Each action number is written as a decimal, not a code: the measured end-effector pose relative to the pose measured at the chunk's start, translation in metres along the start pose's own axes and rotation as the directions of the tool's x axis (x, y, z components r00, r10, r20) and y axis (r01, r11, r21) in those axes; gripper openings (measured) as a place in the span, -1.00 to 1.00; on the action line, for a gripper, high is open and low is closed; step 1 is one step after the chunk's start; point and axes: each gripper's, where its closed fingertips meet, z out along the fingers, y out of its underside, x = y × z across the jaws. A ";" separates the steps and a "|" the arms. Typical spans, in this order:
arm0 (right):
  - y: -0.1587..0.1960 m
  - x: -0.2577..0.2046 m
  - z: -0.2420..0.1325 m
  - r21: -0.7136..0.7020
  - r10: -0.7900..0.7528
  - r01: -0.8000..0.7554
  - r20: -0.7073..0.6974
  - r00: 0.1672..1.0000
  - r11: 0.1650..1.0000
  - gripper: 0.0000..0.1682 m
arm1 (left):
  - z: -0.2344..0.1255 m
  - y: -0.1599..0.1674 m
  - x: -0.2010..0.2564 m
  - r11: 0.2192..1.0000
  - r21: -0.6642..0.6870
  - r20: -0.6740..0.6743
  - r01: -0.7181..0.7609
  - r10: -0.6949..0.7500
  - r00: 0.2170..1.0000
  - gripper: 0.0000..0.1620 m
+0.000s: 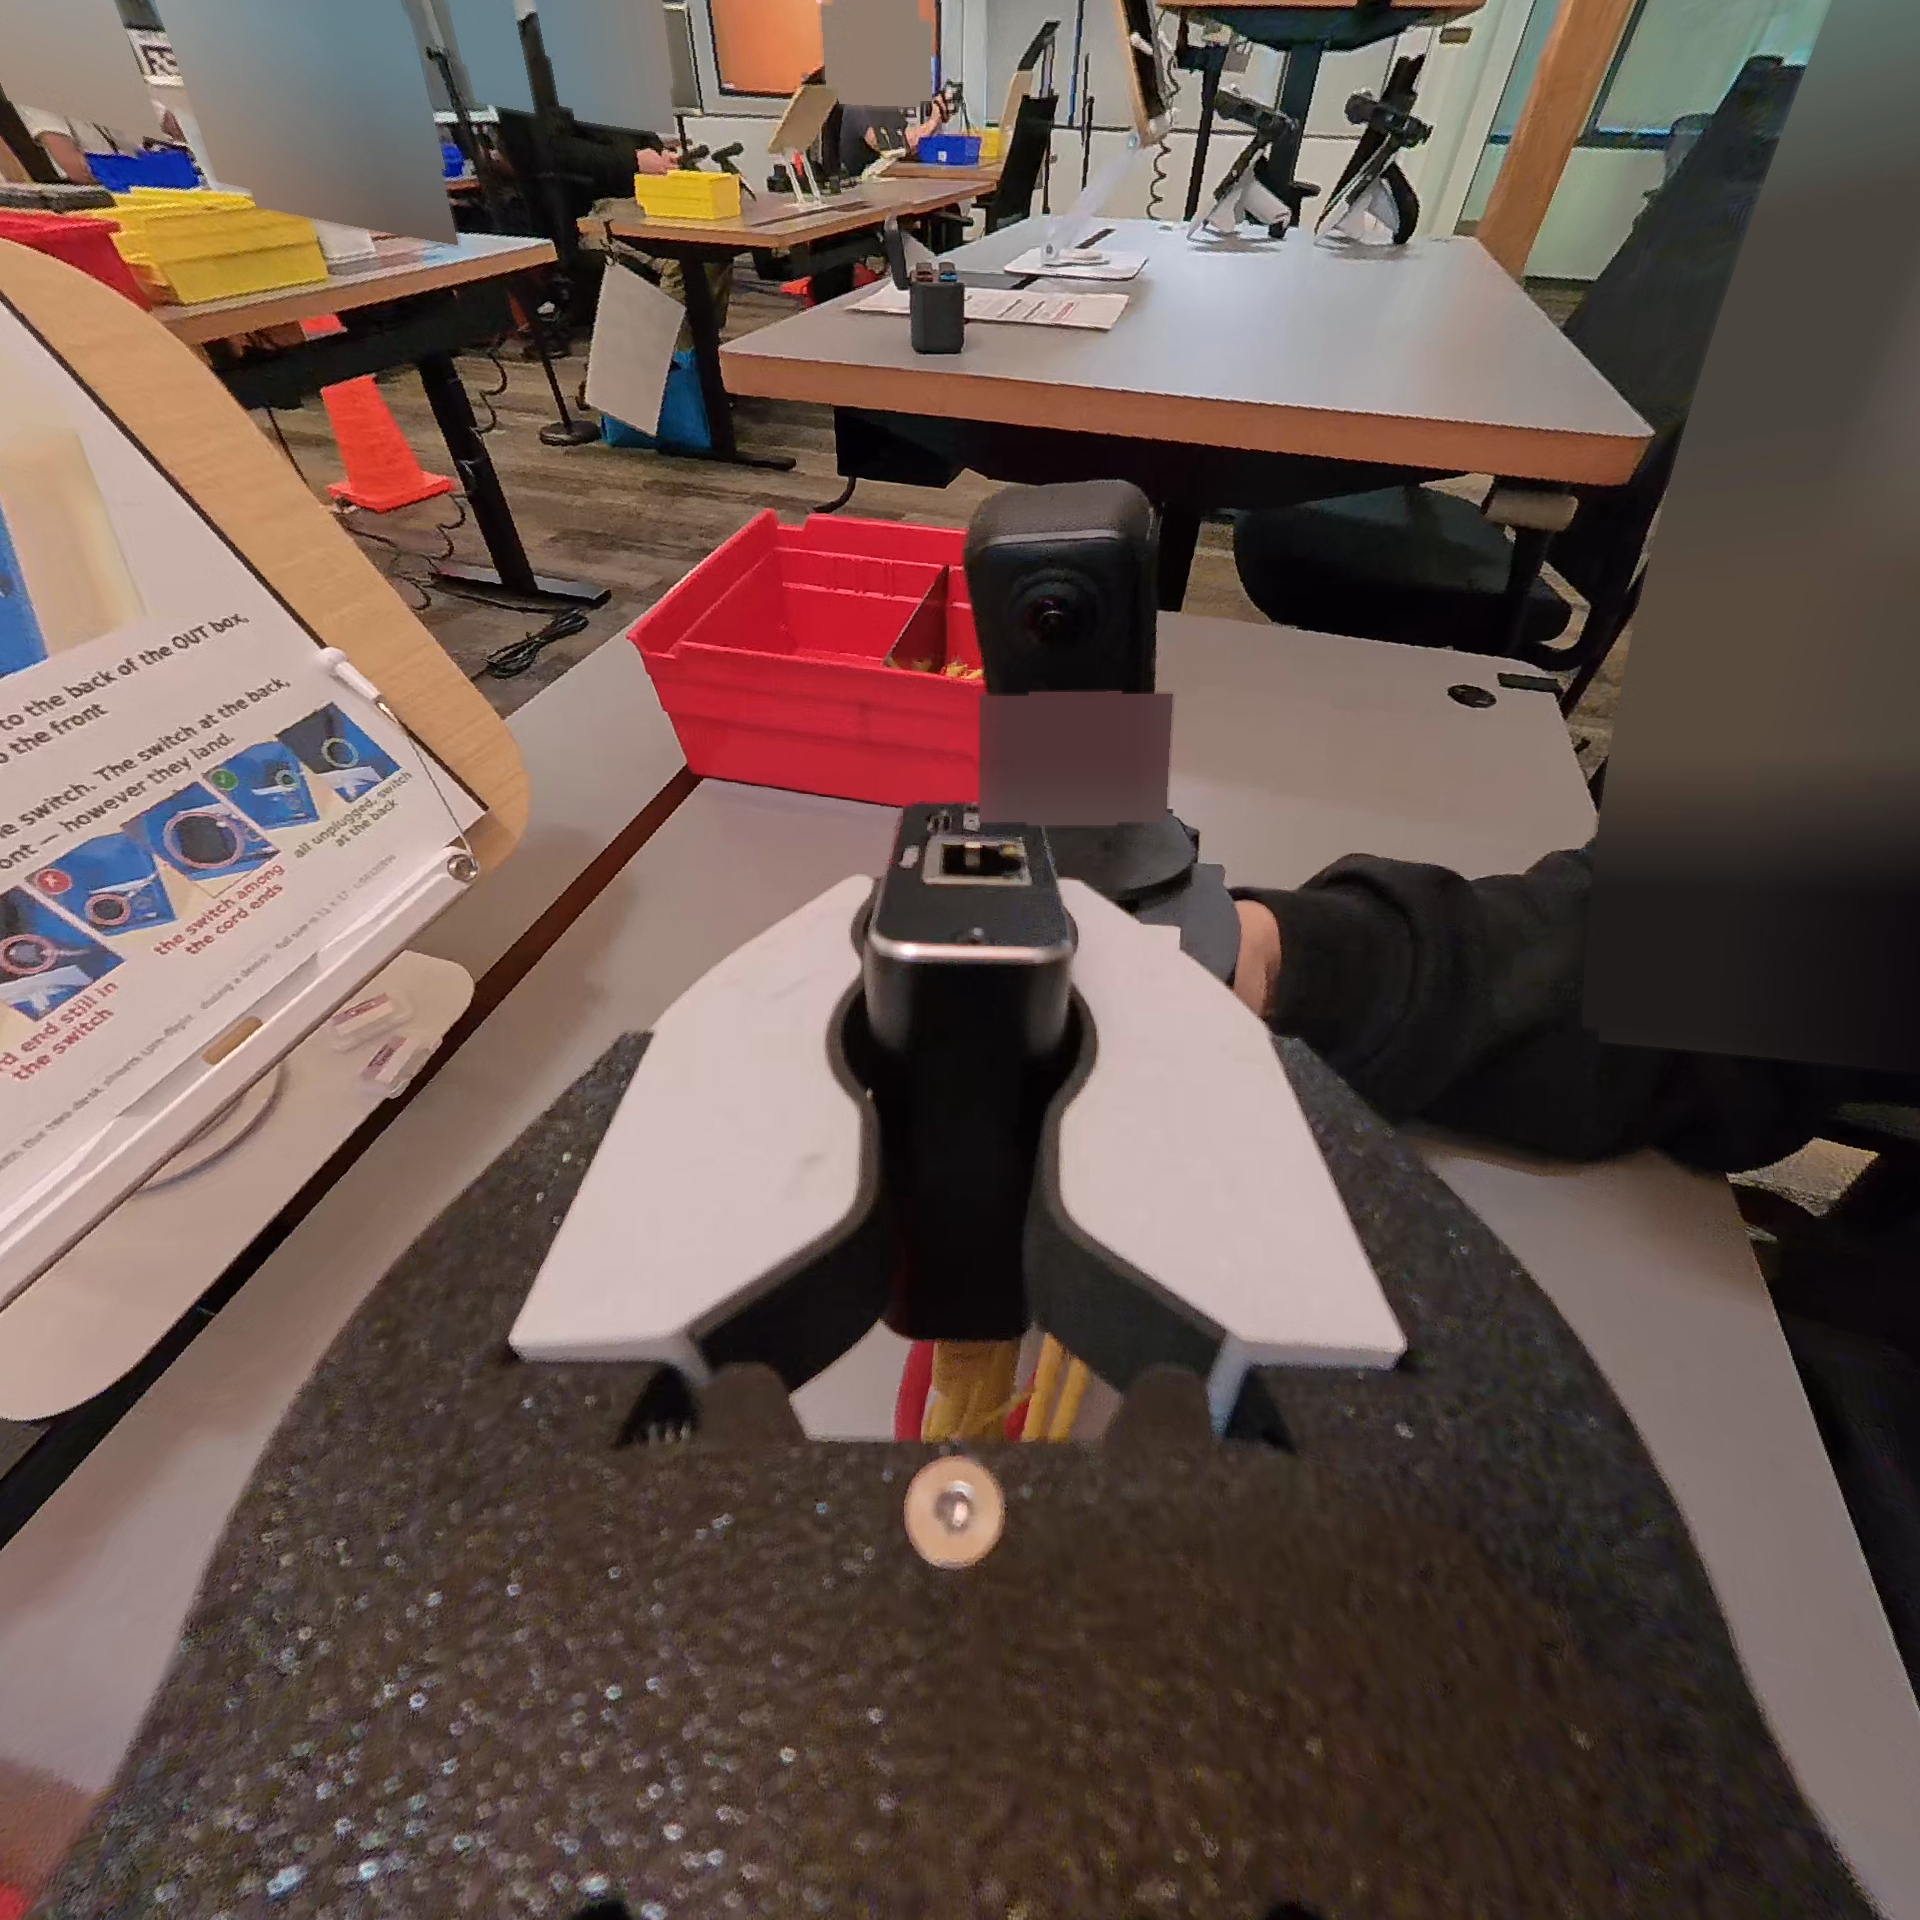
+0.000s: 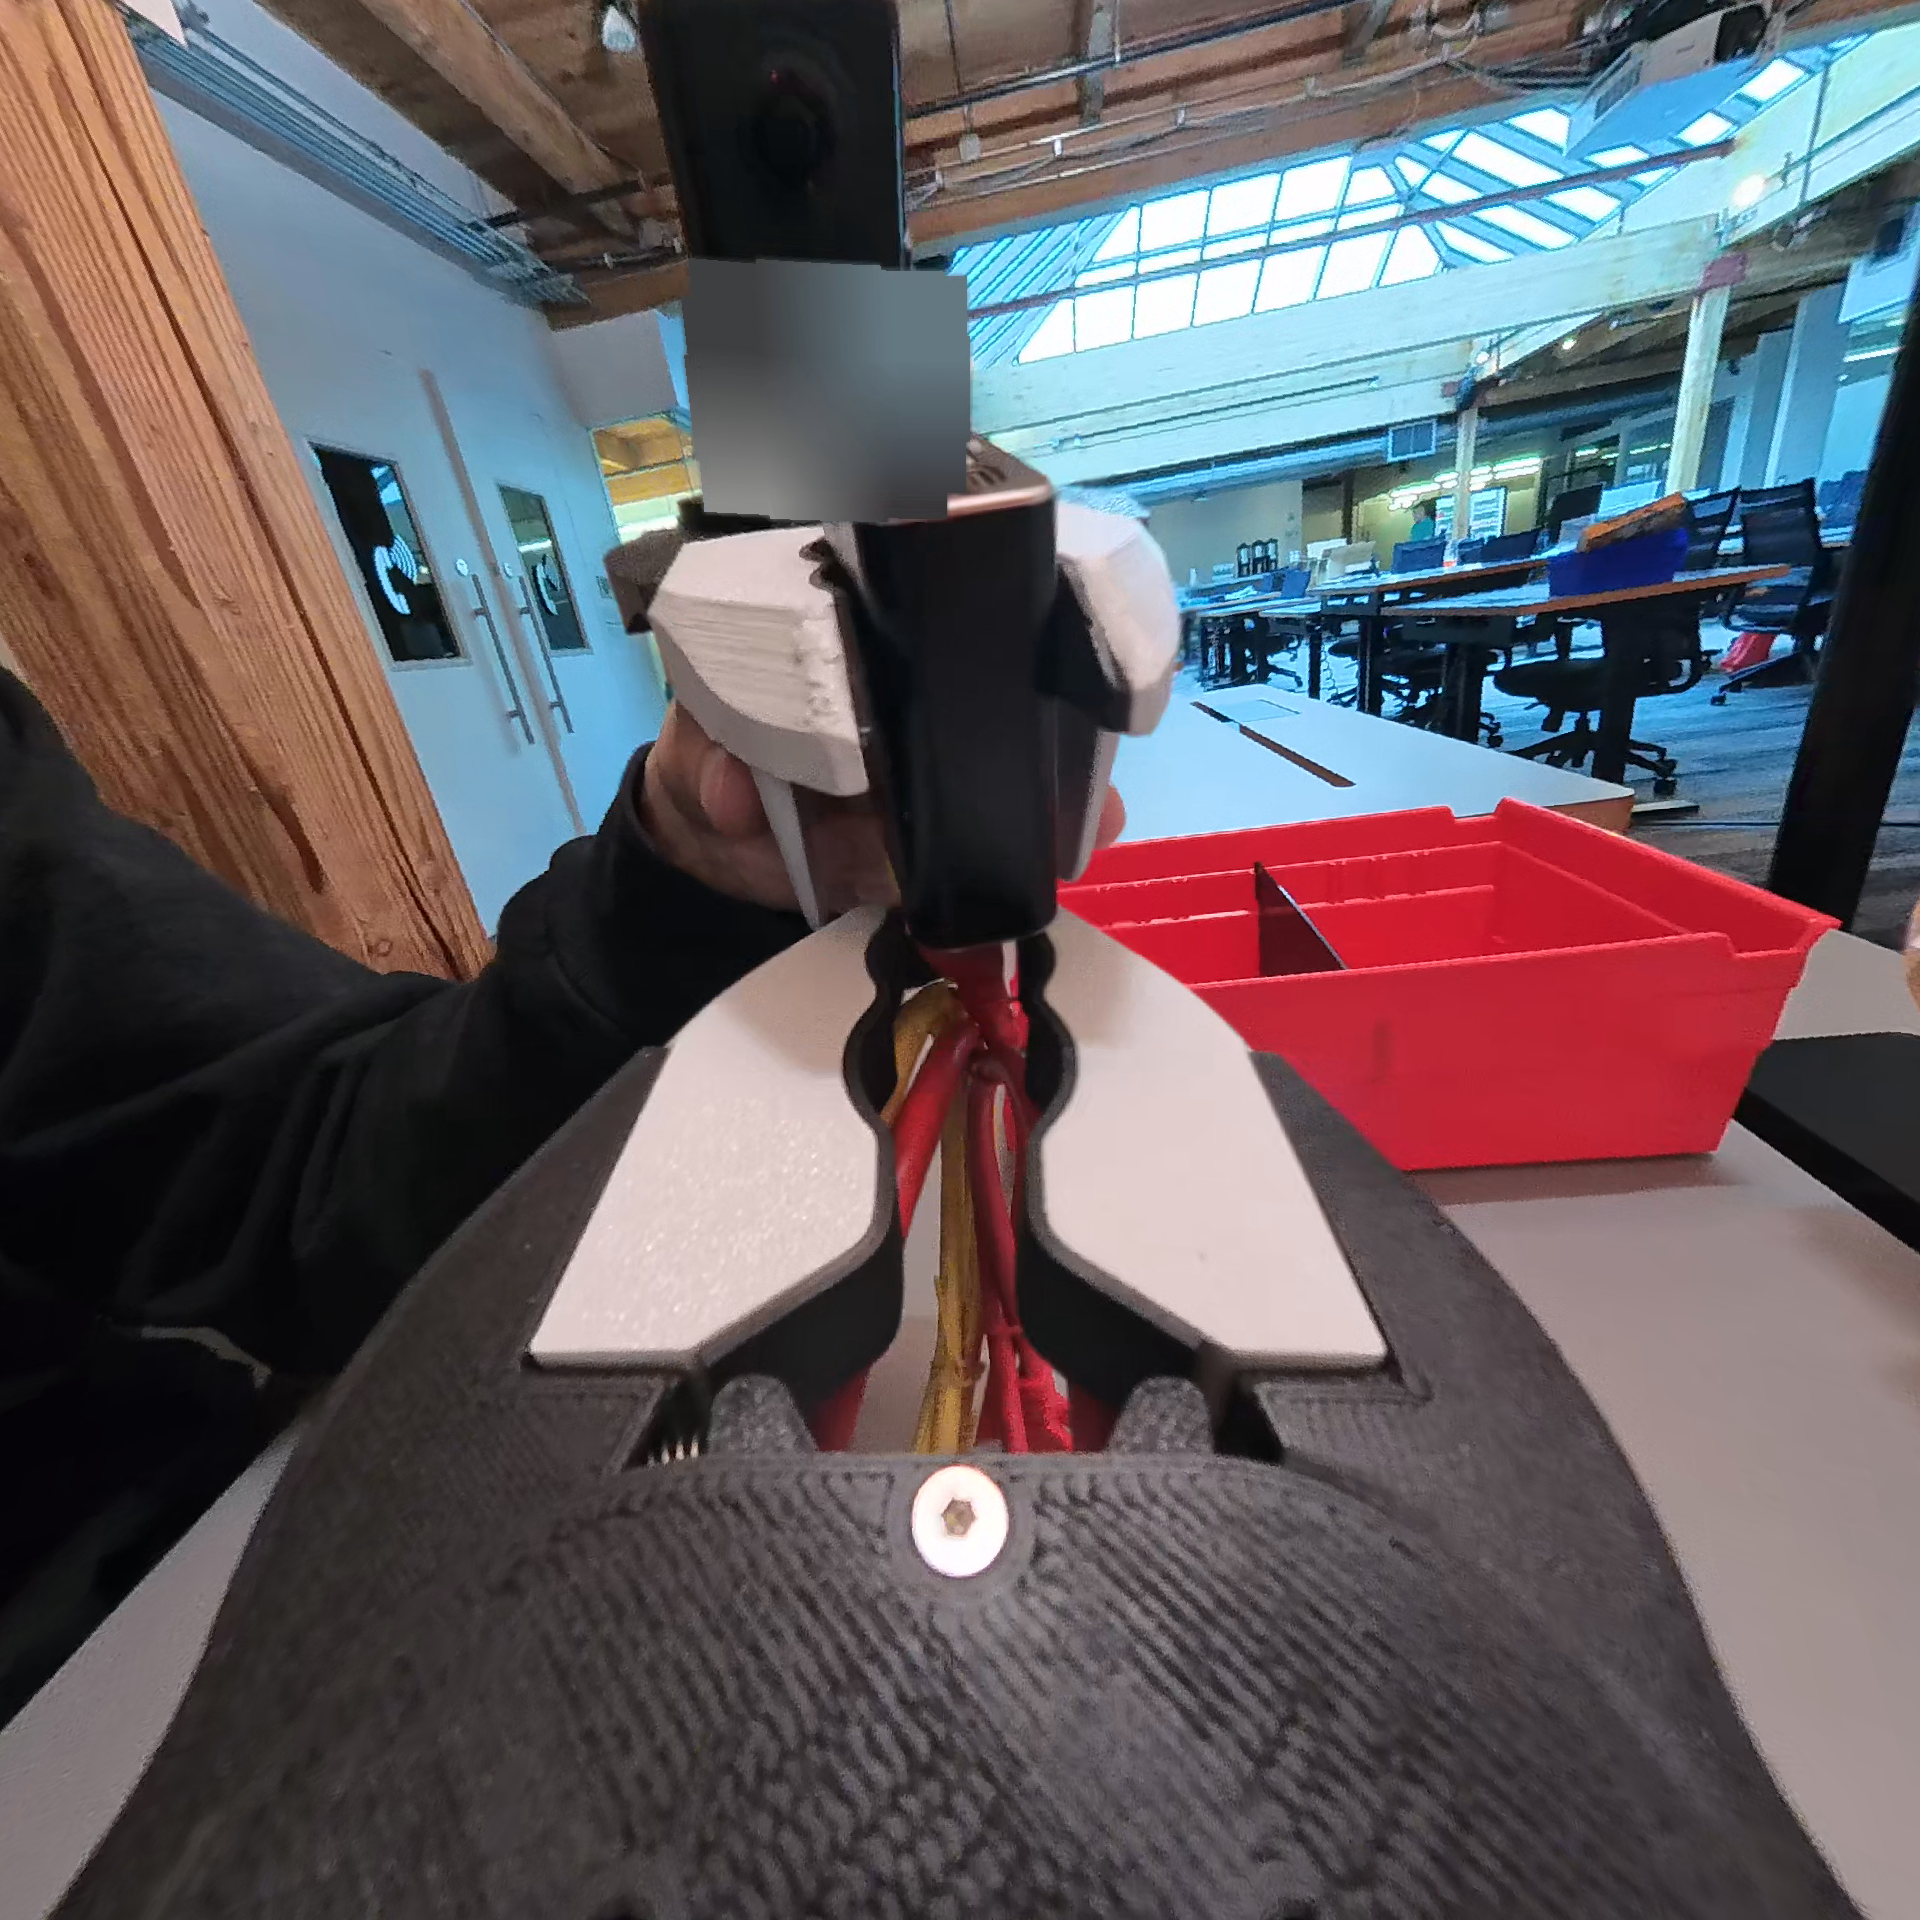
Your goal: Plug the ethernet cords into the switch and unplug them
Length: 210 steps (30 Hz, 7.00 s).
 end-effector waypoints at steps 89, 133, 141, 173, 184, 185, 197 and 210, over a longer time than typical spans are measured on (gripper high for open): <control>0.014 0.001 -0.052 -0.057 0.208 -0.210 -0.034 0.977 0.976 -0.83 | 0.022 0.015 0.000 0.975 0.006 -0.099 0.223 -0.221 0.970 -0.67; -0.073 -0.159 -0.125 0.419 0.062 0.014 -0.168 0.984 0.908 -0.81 | 0.077 -0.079 0.182 0.948 -0.318 -0.216 0.011 -0.084 0.973 -0.66; -0.057 -0.157 -0.112 0.342 0.046 0.015 -0.170 0.984 0.940 -0.81 | 0.061 -0.063 0.173 0.947 -0.317 -0.170 0.045 -0.104 0.980 -0.66; -0.044 -0.160 -0.104 0.328 0.107 -0.076 -0.079 0.991 0.942 -0.82 | 0.046 -0.049 0.177 0.959 -0.284 -0.153 0.010 -0.056 0.987 -0.66; -0.060 -0.171 -0.105 0.378 0.033 0.007 -0.099 0.995 0.926 -0.82 | 0.049 -0.066 0.188 0.964 -0.266 -0.198 0.004 -0.059 0.979 -0.66; -0.059 -0.170 -0.104 0.379 0.031 0.010 -0.103 0.994 0.925 -0.82 | 0.049 -0.066 0.188 0.964 -0.267 -0.197 0.005 -0.060 0.979 -0.66; -0.052 -0.169 -0.101 0.315 -0.005 0.043 -0.121 0.993 0.948 -0.78 | 0.049 -0.057 0.190 0.955 -0.297 -0.210 -0.015 -0.050 0.976 -0.66; -0.056 -0.172 -0.106 0.308 -0.038 0.074 -0.122 0.992 0.949 -0.81 | 0.047 -0.062 0.189 0.959 -0.284 -0.219 -0.008 -0.057 0.974 -0.66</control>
